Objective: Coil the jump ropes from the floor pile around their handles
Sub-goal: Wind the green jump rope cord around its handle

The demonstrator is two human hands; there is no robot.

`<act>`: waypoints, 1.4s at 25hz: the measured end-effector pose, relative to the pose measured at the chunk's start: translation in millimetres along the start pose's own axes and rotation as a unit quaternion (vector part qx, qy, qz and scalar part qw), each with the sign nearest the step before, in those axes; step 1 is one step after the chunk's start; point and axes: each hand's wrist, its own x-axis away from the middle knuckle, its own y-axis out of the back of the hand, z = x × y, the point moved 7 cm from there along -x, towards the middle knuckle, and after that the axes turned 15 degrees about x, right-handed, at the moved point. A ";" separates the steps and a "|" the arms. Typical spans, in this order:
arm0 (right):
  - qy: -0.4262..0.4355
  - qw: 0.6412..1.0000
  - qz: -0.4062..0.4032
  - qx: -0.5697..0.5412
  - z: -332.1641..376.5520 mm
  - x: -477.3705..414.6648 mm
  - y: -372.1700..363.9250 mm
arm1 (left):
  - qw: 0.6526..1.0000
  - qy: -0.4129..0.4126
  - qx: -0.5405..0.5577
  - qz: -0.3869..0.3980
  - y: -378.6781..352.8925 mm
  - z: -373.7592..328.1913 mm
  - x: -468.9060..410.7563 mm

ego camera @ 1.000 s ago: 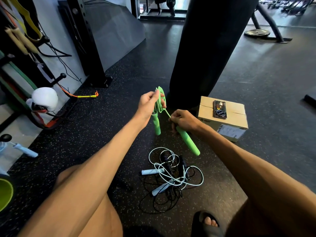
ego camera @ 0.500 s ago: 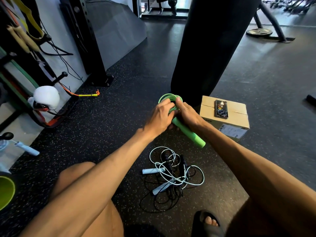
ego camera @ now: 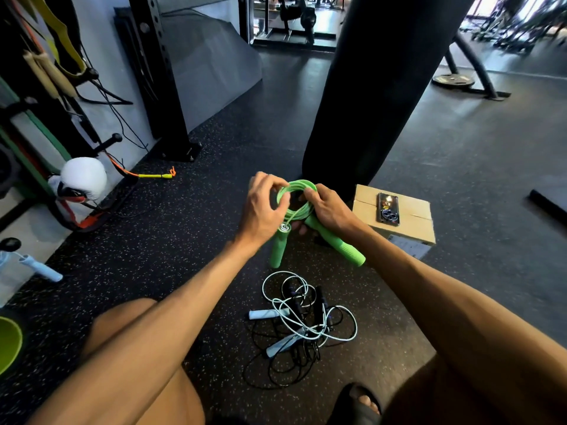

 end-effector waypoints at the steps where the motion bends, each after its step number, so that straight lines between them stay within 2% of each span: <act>1: 0.009 1.000 0.001 0.004 5.0 -4.1 -1.6 | 0.997 0.070 0.038 -0.003 6.2 16.7 -2.2; 3: 0.024 0.999 -0.013 0.026 11.5 -18.9 -5.7 | 0.960 0.235 0.149 0.008 8.2 47.4 0.0; 4: 0.029 0.999 -0.017 0.033 12.1 -26.1 -10.1 | 0.940 0.284 0.190 0.012 7.6 56.1 0.9; 8: 0.009 1.000 -0.013 -0.008 -1.0 -60.0 -39.0 | 0.925 0.336 0.179 0.002 22.5 80.5 -7.6; 13: -0.015 0.999 -0.022 0.018 -15.3 -125.6 -64.7 | 0.855 0.451 0.256 -0.008 43.1 121.0 -12.2; 17: 0.003 0.999 0.003 0.032 -15.1 -187.0 -116.1 | 0.847 0.462 0.255 -0.070 85.7 162.8 -12.6; 20: 0.016 0.999 0.046 0.006 -0.1 -218.2 -174.9 | 0.843 0.458 0.237 -0.154 131.4 191.7 -0.7; 24: 0.076 0.991 0.115 0.009 37.2 -243.8 -256.9 | 0.831 0.432 0.202 -0.286 200.9 219.4 28.4; 29: 0.119 0.973 0.200 -0.007 71.2 -244.8 -350.4 | 0.802 0.402 0.152 -0.415 269.8 224.9 73.4; 35: 0.185 0.929 0.319 -0.018 121.9 -212.0 -455.4 | 0.767 0.333 0.071 -0.544 346.5 212.7 141.3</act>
